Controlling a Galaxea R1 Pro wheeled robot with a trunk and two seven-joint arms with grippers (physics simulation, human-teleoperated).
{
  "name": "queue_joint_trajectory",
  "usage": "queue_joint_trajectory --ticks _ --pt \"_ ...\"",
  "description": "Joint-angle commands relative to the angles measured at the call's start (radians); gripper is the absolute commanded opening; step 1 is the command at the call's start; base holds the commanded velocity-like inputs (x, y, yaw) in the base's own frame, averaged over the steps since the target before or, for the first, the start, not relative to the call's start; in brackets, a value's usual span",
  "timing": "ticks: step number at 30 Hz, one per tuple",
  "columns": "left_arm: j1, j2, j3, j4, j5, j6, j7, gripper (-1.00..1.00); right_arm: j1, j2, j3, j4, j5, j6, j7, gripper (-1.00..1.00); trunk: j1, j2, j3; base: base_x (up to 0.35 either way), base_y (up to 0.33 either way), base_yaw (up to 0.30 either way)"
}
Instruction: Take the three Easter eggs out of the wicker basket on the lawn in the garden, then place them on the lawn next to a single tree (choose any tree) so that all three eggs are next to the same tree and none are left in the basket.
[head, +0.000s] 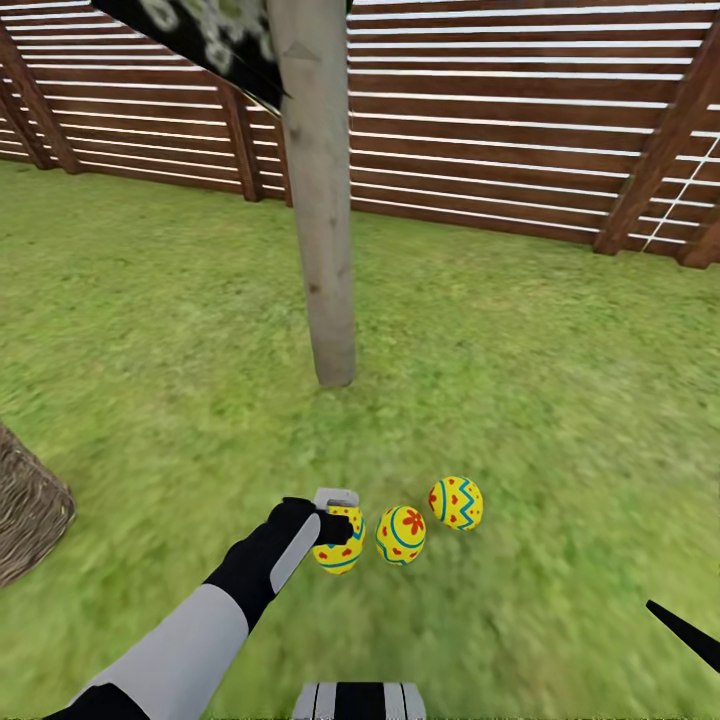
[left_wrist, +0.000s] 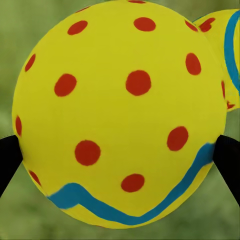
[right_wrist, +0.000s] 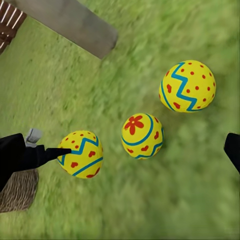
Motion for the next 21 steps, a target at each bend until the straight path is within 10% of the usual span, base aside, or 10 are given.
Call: queue_joint_trajectory --ticks 1,21 --pt "0.0 0.001 -0.003 -0.001 0.011 0.002 0.009 -1.0 0.001 0.0 0.0 0.0 -0.005 0.007 0.0 1.0 0.0 -0.001 -0.005 0.0 0.0 0.0" --pt "0.0 0.002 -0.005 -0.001 0.011 0.002 0.009 -1.0 0.001 0.0 0.0 0.0 -0.005 0.007 0.0 1.0 0.005 -0.003 -0.043 0.039 0.0 0.0"
